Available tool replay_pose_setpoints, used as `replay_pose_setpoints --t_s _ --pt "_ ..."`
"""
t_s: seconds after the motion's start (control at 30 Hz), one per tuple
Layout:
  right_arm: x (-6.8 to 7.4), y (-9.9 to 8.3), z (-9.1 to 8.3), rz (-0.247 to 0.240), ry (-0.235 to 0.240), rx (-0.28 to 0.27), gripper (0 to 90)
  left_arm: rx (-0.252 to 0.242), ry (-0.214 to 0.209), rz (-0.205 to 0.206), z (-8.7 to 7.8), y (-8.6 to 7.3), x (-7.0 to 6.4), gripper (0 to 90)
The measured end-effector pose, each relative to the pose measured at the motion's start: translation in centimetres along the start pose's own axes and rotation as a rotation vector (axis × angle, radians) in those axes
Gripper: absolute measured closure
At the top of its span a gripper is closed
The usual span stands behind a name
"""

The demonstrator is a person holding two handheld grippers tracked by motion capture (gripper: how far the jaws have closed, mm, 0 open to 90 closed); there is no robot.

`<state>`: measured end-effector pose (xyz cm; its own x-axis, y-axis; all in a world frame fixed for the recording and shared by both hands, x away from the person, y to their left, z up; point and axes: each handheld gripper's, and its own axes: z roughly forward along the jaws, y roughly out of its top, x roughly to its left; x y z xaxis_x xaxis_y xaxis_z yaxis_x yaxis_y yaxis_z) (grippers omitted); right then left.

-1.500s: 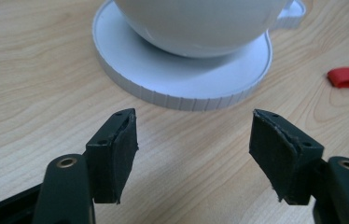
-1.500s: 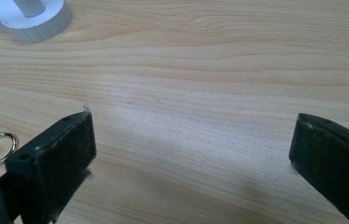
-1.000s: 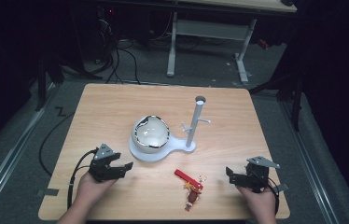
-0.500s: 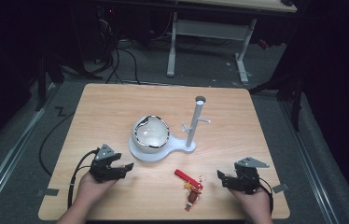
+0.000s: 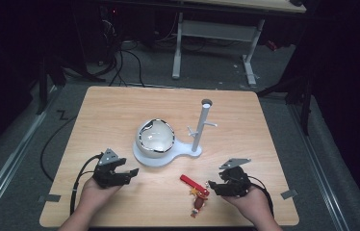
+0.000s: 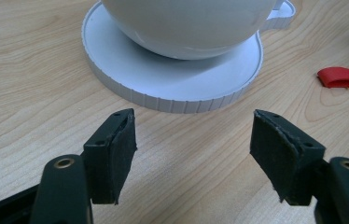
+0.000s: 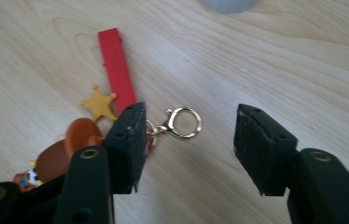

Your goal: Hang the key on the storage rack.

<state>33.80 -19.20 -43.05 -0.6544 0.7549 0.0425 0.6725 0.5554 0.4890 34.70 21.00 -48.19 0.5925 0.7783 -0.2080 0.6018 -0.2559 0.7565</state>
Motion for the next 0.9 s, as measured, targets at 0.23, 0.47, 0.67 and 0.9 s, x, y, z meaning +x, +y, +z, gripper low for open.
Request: replay_pose_setpoints --t_s 0.23,0.47,0.67,0.9 --pt "2.5 2.1 1.9 -0.126 0.010 0.166 60.7 0.000 0.001 -0.001 0.0 0.0 0.1 31.8" --pt "4.1 3.7 3.4 -0.188 0.015 0.288 68.9 0.003 -0.007 0.005 0.1 0.0 0.0 31.8" --pt "4.4 4.8 4.1 -0.189 0.012 0.370 70.4 -0.005 -0.009 0.001 0.0 0.0 0.1 31.8" --pt "4.5 5.0 4.6 -0.197 0.015 0.430 71.4 -0.005 -0.010 0.001 -0.1 0.0 0.1 31.8"
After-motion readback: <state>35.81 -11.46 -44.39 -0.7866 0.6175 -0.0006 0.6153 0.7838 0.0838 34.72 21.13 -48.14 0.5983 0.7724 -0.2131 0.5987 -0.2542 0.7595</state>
